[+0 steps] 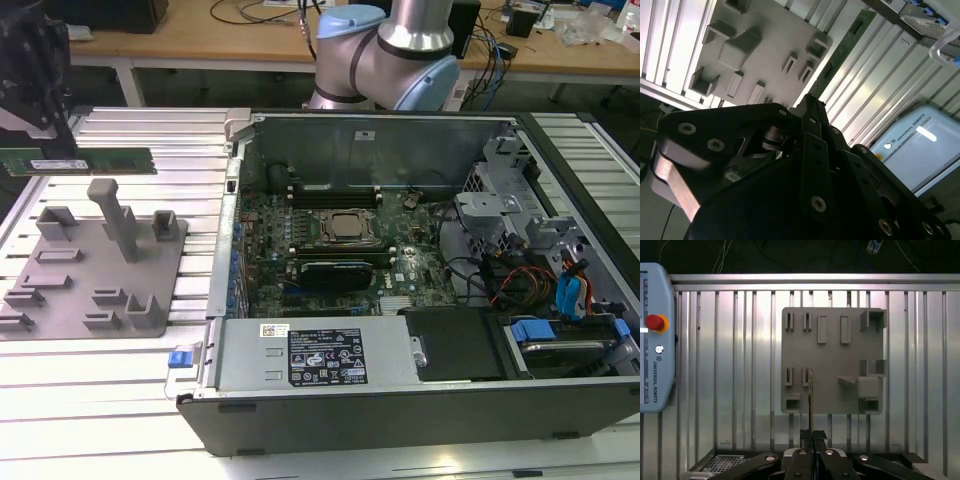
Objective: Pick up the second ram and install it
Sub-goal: 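Pick up the second ram and move it above second insertion slot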
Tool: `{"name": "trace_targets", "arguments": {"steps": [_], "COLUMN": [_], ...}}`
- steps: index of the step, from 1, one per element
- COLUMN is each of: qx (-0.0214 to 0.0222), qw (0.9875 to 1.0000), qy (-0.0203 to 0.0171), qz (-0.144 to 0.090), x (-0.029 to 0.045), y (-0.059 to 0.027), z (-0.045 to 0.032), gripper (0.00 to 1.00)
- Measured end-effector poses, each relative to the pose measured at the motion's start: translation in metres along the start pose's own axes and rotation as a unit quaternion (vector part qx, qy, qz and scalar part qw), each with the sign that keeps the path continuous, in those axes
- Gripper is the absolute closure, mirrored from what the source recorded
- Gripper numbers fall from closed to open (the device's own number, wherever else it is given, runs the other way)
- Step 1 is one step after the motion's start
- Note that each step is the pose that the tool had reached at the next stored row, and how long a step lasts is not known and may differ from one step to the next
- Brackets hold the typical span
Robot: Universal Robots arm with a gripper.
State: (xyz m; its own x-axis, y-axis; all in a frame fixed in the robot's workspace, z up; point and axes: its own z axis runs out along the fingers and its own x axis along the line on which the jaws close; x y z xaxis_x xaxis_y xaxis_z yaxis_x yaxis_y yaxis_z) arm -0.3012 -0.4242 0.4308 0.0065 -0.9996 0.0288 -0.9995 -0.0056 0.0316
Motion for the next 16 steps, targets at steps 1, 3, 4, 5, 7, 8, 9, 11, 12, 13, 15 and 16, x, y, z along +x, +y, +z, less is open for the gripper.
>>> {"name": "trace_targets", "arguments": {"steps": [1, 3, 4, 5, 7, 8, 9, 11, 12, 13, 15, 16], "qx": [0.0, 0.0, 0.0, 0.0, 0.0, 0.0, 0.0, 0.0, 0.0, 0.0, 0.0, 0.0], "qw": [1.0, 1.0, 1.0, 1.0, 1.0, 1.0, 1.0, 1.0, 1.0, 1.0, 1.0, 1.0], "qy": [0.0, 0.0, 0.0, 0.0, 0.0, 0.0, 0.0, 0.0, 0.0, 0.0, 0.0, 0.0], "qz": [0.0, 0.0, 0.0, 0.0, 0.0, 0.0, 0.0, 0.0, 0.0, 0.0, 0.0, 0.0], "x": [0.0001, 0.0001, 0.0002, 0.0002, 0.0003, 0.0003, 0.0003, 0.0004, 0.0004, 0.0004, 0.0005, 0.0006], "y": [-0.0048, -0.0178, -0.0261, -0.0293, -0.0388, -0.0426, -0.0479, -0.0581, -0.0634, -0.0663, -0.0758, -0.0821], "z": [-0.0002, -0.0005, -0.0008, -0.0009, -0.0011, -0.0012, -0.0014, -0.0016, -0.0018, -0.0018, -0.0021, -0.0023], "gripper": [0.91, 0.91, 0.91, 0.91, 0.91, 0.91, 0.91, 0.91, 0.91, 0.91, 0.91, 0.91]}}
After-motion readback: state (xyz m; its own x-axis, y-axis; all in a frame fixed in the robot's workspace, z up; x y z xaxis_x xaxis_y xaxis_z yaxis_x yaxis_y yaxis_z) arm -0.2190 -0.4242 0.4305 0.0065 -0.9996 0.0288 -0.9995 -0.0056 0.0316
